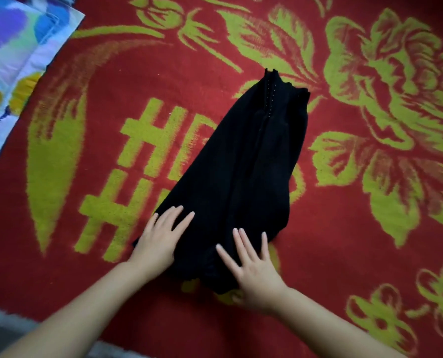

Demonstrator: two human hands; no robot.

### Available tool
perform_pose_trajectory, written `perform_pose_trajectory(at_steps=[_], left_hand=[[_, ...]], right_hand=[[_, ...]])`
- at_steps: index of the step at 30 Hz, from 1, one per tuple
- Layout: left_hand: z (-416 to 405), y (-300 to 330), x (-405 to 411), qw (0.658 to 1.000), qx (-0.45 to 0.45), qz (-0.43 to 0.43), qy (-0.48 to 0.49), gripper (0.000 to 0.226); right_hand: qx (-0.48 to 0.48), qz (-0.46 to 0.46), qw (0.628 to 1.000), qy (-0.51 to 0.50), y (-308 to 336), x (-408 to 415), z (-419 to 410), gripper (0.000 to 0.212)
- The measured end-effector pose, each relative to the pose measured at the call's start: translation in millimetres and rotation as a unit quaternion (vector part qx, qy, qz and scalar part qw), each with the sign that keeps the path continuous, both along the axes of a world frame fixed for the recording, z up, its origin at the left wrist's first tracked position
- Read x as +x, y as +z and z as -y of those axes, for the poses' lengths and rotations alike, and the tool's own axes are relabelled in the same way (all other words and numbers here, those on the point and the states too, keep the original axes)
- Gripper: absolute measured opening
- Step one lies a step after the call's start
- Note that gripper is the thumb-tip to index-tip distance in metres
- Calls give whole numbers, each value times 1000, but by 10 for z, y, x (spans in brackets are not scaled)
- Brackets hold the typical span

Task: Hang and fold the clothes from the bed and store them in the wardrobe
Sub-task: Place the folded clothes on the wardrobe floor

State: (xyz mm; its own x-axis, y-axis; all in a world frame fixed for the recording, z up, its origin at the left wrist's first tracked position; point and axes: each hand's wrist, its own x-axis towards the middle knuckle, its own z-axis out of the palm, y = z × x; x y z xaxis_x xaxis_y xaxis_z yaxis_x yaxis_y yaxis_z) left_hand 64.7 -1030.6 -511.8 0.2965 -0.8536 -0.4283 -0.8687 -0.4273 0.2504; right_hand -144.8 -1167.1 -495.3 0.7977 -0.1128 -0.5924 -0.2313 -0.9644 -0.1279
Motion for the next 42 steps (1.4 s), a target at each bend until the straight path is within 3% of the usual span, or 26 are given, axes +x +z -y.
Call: perform_pose_trajectory(at_steps=[2, 5, 7, 10, 13, 16, 18, 21, 24, 26, 27, 29, 31, 33, 35, 38, 40, 42], left_hand=[[-160, -58, 168, 991, 96, 46, -85, 105], [-324, -117, 324, 971, 117, 82, -193, 105], [-348, -124, 421, 956, 110, 99, -254, 101], [-318, -49, 507, 943, -17, 102, -316, 102], [-160, 160, 452, 940, -132, 58, -309, 86], [-68, 395, 190, 914, -186, -7, -360, 58], [-108, 505, -63, 909, -176, -60, -374, 42], [-213, 624, -452, 936, 31, -137, -323, 48], [-94, 692, -484, 917, 169, -297, -204, 39], [136, 691, -297, 861, 223, -453, -65, 25], [259, 671, -159, 847, 221, -483, -1, 19], [514, 591, 102, 844, 181, -488, 126, 19], [767, 435, 264, 819, 125, -502, 248, 18], [909, 283, 267, 793, 101, -498, 335, 17], [962, 166, 152, 783, 76, -460, 412, 25], [886, 117, -80, 827, -99, -285, 474, 38], [752, 226, -281, 869, -249, -159, 398, 44], [584, 317, -637, 931, -297, -69, 198, 55]], right_hand=[[-13, -19, 1000, -7, -70, 37, -153, 100], [-59, 9, 998, -35, -128, 168, -226, 98], [-50, 24, 997, -51, -132, 185, -205, 84], [-23, 34, 997, -63, -78, 147, -124, 68], [10, 44, 997, -54, 4, 6, -26, 73], [27, 12, 999, -21, 192, -251, 171, 78], [32, -34, 999, 16, 339, -485, 264, 77], [86, -95, 991, 34, 502, -817, 186, 77], [237, -92, 962, -105, 597, -933, 25, 84], [341, -56, 900, -267, 645, -873, 132, 85], [384, -23, 856, -345, 645, -833, 247, 81], [424, 54, 773, -469, 597, -747, 504, 65], [391, 133, 710, -571, 435, -666, 710, 40], [310, 167, 683, -640, 244, -573, 788, 26], [256, 149, 690, -660, 103, -486, 781, 27], [176, 115, 725, -656, 101, -418, 688, 39], [27, 166, 782, -601, 200, -392, 535, 52], [-90, 272, 841, -459, 306, -302, 250, 56]])
